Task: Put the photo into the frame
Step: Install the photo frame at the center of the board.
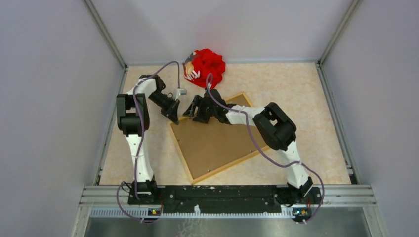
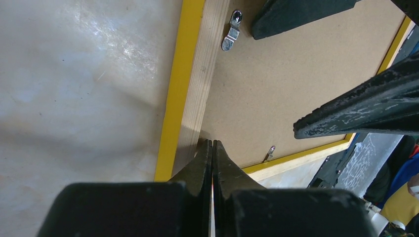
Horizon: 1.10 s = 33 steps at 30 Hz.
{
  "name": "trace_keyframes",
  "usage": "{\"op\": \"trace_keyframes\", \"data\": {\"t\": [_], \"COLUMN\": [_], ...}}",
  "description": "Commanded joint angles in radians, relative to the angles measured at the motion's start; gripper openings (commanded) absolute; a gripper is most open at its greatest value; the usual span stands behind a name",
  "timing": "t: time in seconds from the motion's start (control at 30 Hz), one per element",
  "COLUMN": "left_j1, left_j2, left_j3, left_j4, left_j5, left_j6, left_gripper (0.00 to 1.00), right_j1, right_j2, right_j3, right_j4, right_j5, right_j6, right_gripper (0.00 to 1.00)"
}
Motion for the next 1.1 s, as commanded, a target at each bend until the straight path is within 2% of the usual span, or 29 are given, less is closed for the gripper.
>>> {"op": "trace_keyframes", "data": {"t": [0.0,0.27,0.8,1.07], "left_j1": [0.002,0.002,0.002,0.001], "left_j2": [-0.055,-0.005,-0.009,-0.011], "left_j3": [0.019,0.121,0.001,0.038], "left_j4": [0.0,-0.038,0.058,-0.023], "left_j5": [0.046,0.069,0.009,0.081], "left_j6": [0.024,0.012,-0.001,0.047], "left_gripper": [0.01,0.0,0.0,0.0], "right_j1": [-0.013,-0.017,-0.023,-0.029], "right_j2": [0.023,0.035,0.051,0.069], "right_j3": [0.049,0.063,0.07,0.074], "right_j4": [-0.006,0.0,0.021,0.035], "right_j5": [0.009,0.002,-0.013,-0.02], "right_j6": [-0.023,-0.023,-0.007,0.005], "right_gripper": [0.68,0.68,0.67,0.67]}}
